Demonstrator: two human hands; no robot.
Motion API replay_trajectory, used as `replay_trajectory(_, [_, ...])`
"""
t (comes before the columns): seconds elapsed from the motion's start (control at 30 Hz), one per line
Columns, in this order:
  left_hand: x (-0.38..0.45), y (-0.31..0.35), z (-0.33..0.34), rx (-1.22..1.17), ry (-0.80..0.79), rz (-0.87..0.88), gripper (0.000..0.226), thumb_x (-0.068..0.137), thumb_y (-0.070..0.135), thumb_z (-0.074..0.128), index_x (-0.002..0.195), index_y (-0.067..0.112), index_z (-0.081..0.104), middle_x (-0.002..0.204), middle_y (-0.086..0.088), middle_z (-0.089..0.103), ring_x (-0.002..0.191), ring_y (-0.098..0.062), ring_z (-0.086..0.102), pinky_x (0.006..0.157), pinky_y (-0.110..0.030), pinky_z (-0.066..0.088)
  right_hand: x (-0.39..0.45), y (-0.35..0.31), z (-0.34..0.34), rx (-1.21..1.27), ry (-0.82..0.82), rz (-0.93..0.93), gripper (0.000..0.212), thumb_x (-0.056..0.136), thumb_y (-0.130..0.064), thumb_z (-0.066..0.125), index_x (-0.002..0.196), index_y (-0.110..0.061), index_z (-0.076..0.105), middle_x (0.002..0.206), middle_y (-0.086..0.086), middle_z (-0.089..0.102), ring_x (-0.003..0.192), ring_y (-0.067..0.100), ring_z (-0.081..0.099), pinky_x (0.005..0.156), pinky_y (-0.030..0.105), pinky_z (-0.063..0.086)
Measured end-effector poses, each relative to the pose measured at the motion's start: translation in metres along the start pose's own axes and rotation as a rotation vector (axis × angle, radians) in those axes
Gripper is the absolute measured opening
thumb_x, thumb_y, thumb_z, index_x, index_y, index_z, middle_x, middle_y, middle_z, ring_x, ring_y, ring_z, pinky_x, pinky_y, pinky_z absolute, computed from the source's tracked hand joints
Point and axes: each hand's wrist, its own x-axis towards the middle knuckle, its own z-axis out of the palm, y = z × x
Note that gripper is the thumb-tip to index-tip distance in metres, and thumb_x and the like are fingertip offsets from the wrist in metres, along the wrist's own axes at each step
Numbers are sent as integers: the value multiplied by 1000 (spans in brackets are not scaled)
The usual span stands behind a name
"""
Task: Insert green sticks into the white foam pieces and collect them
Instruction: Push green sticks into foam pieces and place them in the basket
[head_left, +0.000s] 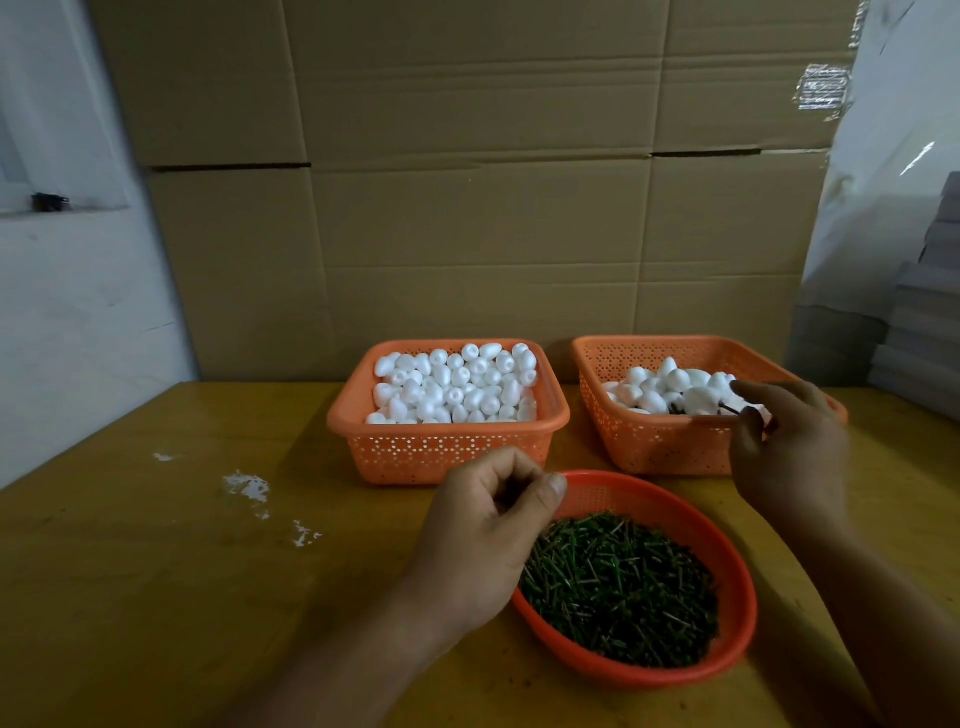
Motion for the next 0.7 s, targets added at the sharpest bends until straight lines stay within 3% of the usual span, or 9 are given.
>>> replay_trajectory(0.13, [8,4,-9,89,97,16,38,98,24,62,65,10,51,57,-9,50,56,-14,48,54,-28,43,-5,-19,-11,74,-3,-92,30,90,2,61,115,-8,73,97,9,64,65,17,51,65,34,43])
replay_trajectory(0.27, [37,2,-37,300,212,62,27,93,14,67,70,18,52,55,10,51,50,-2,44,49,-17,39,-15,-39,-20,137,-91,-122,29,90,1,61,114,-10,73,92,0,61,71,14,56,62,34,48])
replay_trajectory(0.4, [82,-11,-72,520,228,-10,21,90,9,64,79,27,60,63,8,64,60,-11,59,60,-29,48,-25,-58,-26,216,-148,-168,25,91,0,63,109,-11,75,89,-3,65,68,10,59,61,29,47])
replay_trajectory(0.53, [119,-21,-90,799,107,-112,16,87,13,66,71,17,67,74,4,67,73,-19,62,64,-32,47,-33,-71,-29,336,-232,-203,22,92,-3,63,105,-16,76,56,-9,59,46,9,54,48,11,36])
replay_trajectory(0.63, [140,-23,-97,961,-56,-254,17,87,21,69,74,10,71,76,-4,68,77,-25,63,63,-35,48,-38,-78,-31,368,-280,-270,20,92,-5,64,104,-15,76,49,-9,53,41,8,49,44,12,33])
replay_trajectory(0.7, [151,-23,-99,1024,-166,-344,19,87,23,70,86,5,75,90,-12,73,83,-25,67,76,-40,54,-41,-83,-32,370,-306,-309,20,92,-5,64,104,-15,76,48,-9,52,40,9,49,43,14,34])
